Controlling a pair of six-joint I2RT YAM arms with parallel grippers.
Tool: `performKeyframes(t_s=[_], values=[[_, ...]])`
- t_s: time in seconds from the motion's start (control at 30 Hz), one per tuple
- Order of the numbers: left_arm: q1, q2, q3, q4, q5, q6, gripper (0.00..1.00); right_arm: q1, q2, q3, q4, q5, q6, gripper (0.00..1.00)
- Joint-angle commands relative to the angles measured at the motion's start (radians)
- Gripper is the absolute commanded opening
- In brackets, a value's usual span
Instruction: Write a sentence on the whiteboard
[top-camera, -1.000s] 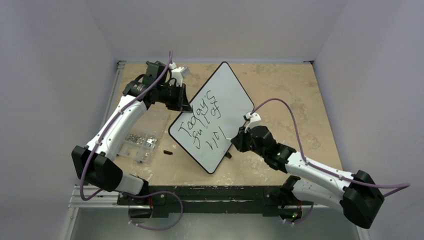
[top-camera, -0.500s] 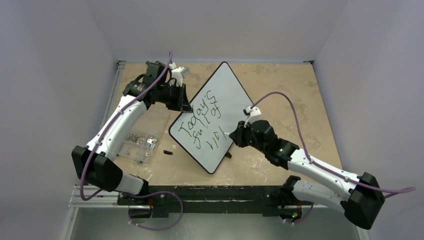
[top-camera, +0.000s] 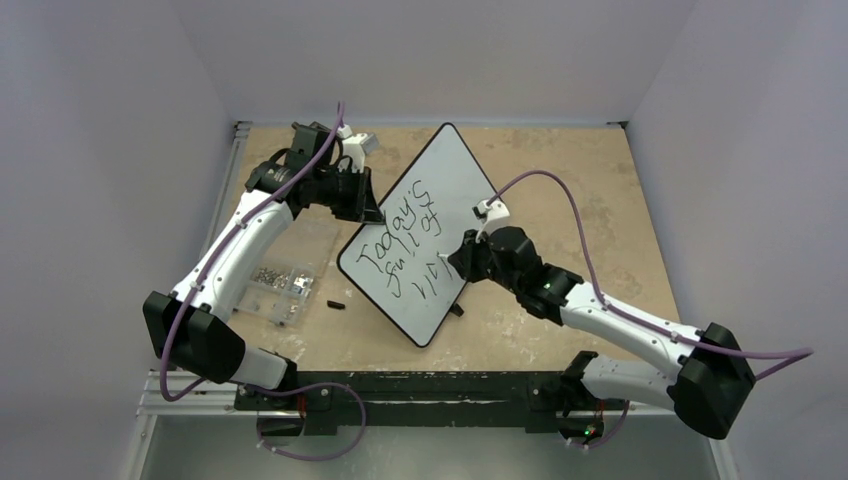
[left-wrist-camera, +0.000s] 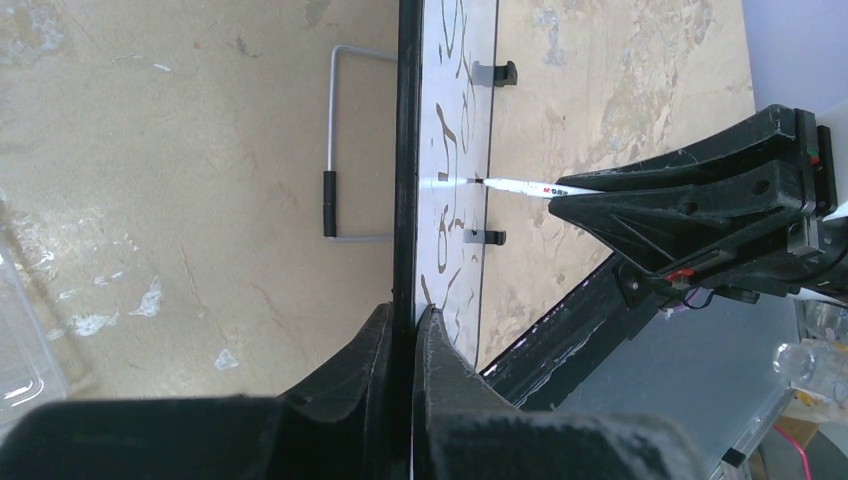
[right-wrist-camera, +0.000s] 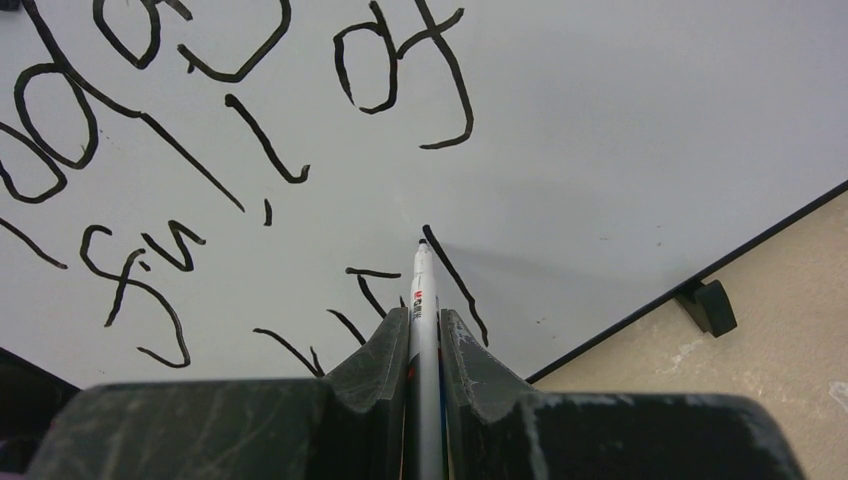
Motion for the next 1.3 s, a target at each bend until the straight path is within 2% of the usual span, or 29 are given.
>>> performKeyframes(t_s=[0.0, 0.7, 1.27], values=[[0.014, -0.019, 0.008, 0.011, -0.158, 0.041, 0.00, 0.002, 0.029, 0.066, 0.082, -0.001, -0.024, 0.00], [0.013, -0.019, 0.009, 0.011, -0.155, 0.039, 0.00, -0.043, 0.064, 0.034, 0.054, 0.066, -0.043, 0.00], [0.013, -0.021, 0.008, 0.013, -0.155, 0.038, 0.00, -0.043, -0.005, -0.042, -0.007, -0.095, -0.059, 0.00]])
